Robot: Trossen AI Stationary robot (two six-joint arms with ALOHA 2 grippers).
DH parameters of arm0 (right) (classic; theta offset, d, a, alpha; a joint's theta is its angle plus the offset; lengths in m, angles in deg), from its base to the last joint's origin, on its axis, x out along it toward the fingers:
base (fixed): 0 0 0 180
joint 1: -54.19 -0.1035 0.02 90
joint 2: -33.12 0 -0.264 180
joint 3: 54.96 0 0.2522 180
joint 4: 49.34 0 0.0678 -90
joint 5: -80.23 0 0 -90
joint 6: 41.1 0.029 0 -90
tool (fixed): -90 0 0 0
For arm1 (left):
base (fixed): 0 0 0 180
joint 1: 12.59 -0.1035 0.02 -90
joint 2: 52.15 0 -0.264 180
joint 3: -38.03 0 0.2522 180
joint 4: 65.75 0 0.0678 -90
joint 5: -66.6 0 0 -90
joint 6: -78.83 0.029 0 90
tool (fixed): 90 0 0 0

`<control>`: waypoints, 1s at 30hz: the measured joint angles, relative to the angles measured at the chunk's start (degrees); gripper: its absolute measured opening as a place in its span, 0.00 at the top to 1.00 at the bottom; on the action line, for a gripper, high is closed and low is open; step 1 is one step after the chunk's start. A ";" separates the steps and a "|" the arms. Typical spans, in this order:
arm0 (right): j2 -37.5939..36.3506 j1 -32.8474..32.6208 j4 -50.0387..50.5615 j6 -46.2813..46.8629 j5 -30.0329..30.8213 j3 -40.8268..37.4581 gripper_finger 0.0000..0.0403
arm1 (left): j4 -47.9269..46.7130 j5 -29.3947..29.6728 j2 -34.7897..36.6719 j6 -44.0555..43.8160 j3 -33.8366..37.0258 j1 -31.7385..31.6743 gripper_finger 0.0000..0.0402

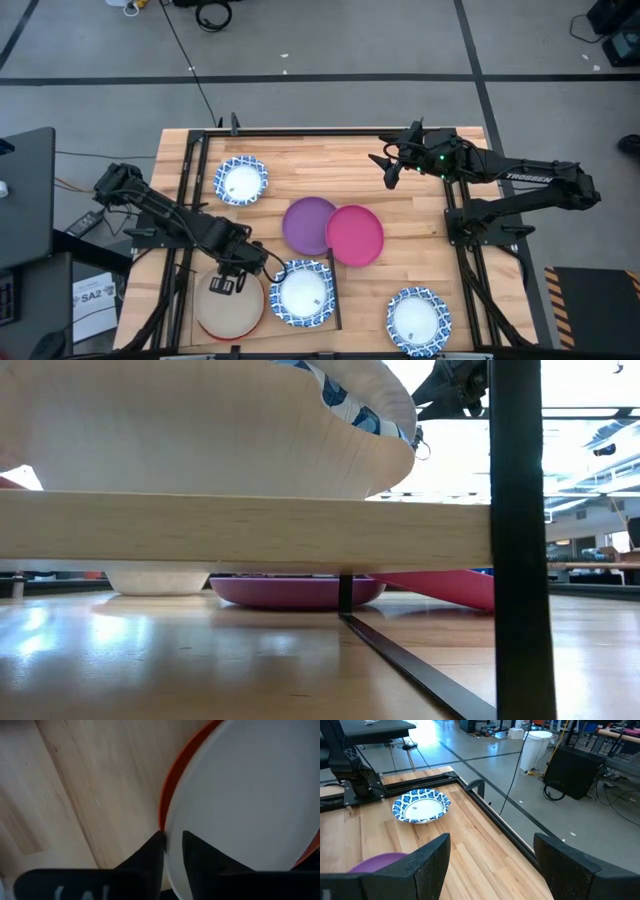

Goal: Place and stack plates onto a shelf
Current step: Stack the gray plate on top of the orange plate on the shelf, then stack the top blue patterned bowl on top of the blue patterned bowl on the shelf

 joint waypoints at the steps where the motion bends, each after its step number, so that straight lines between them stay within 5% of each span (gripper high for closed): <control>1: 0.00 0.01 0.00 0.00 -0.01 0.00 0.28 | 0.00 0.01 0.00 0.00 0.00 0.00 0.79; 16: 0.00 0.00 0.00 0.00 0.00 0.00 0.28 | 0.09 11.44 0.00 -0.64 0.00 0.07 0.55; 30: 0.00 0.02 0.00 0.00 0.00 0.00 0.28 | 0.30 25.39 0.03 0.66 0.00 -3.95 0.54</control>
